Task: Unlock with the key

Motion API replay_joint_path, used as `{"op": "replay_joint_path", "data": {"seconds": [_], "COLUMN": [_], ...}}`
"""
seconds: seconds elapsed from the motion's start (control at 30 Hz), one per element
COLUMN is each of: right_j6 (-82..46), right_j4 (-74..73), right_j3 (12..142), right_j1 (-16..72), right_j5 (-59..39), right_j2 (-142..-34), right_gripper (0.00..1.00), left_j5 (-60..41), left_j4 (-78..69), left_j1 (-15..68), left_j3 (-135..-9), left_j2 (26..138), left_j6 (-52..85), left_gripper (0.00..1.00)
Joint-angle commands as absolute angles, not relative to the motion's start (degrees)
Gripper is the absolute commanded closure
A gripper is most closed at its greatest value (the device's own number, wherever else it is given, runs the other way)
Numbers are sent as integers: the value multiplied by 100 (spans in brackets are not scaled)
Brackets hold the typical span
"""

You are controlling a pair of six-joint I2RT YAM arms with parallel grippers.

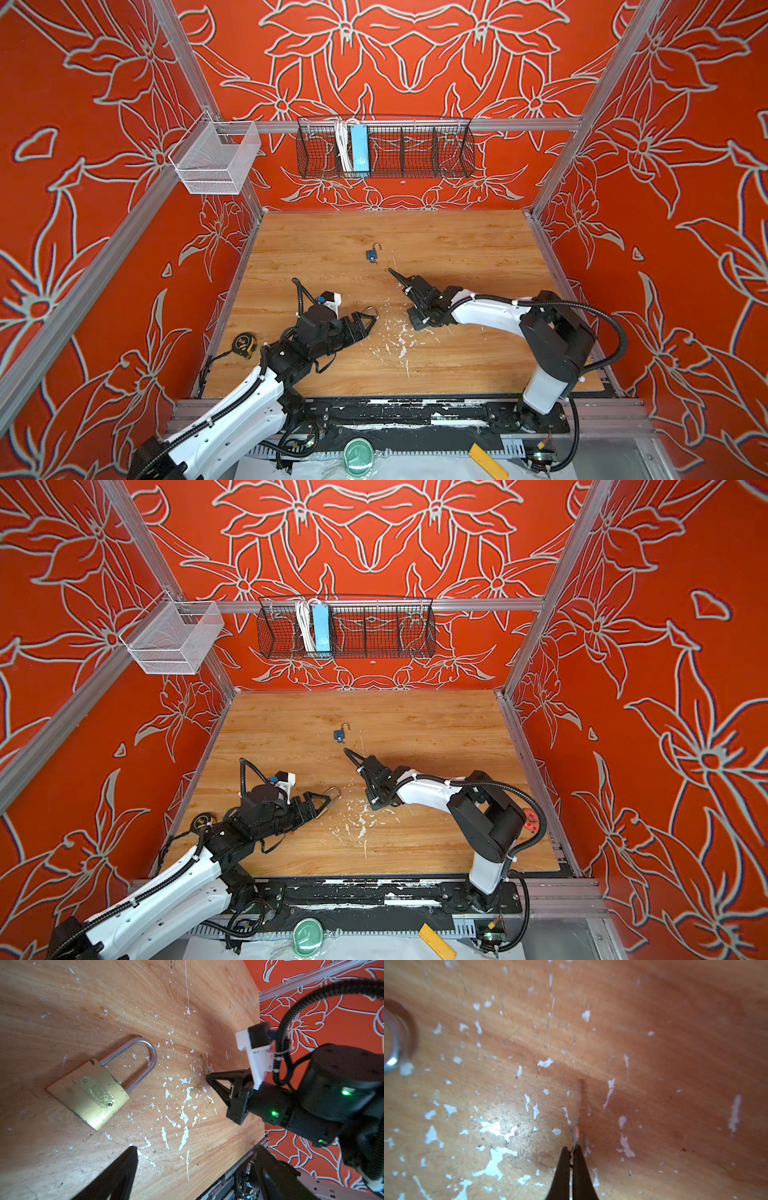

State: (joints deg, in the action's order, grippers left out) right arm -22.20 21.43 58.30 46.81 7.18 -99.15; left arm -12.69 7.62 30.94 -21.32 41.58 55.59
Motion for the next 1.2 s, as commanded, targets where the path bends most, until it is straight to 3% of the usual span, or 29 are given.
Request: {"op": "replay_joint_path", "data": {"seconds": [0.0,0.2,0.37,0.5,0.7,0.87,1.17], "right_j6": [-2093,-1953,-1958,-2070,-2531,-3097,-3555], "right_j4": [2177,1966,1930,1929,1522,1010,708], "right_j3": [5538,5139,4913,4761,4418,4167,4044], "right_j1": [4713,4698,4693,4700,4674,4614,4531], "right_j5": [733,662,572,483,-234,-1010,-1446], "right_j2": [-9770,-9168,-8596,-8177,-7613,-7219,-6720], "right_gripper": [100,100,100,100,100,100,100], "left_j5": [-1219,-1060,-1461,-1210,-484,-457,-580], "left_j4": [82,-893,-2723,-3079,-3727,-3772,-3245], "left_j1": [3120,3352,3566,3913,4228,4228,4211], "left_j3": [-2017,-2284,-2487,-2865,-2997,-3088,-3036], "left_j2": [4406,5495,7002,7705,7950,8006,7467], "left_j6": [5946,6390,7260,7626,7526,7018,6009], "left_gripper": [14,18,22,27,34,62,61]}}
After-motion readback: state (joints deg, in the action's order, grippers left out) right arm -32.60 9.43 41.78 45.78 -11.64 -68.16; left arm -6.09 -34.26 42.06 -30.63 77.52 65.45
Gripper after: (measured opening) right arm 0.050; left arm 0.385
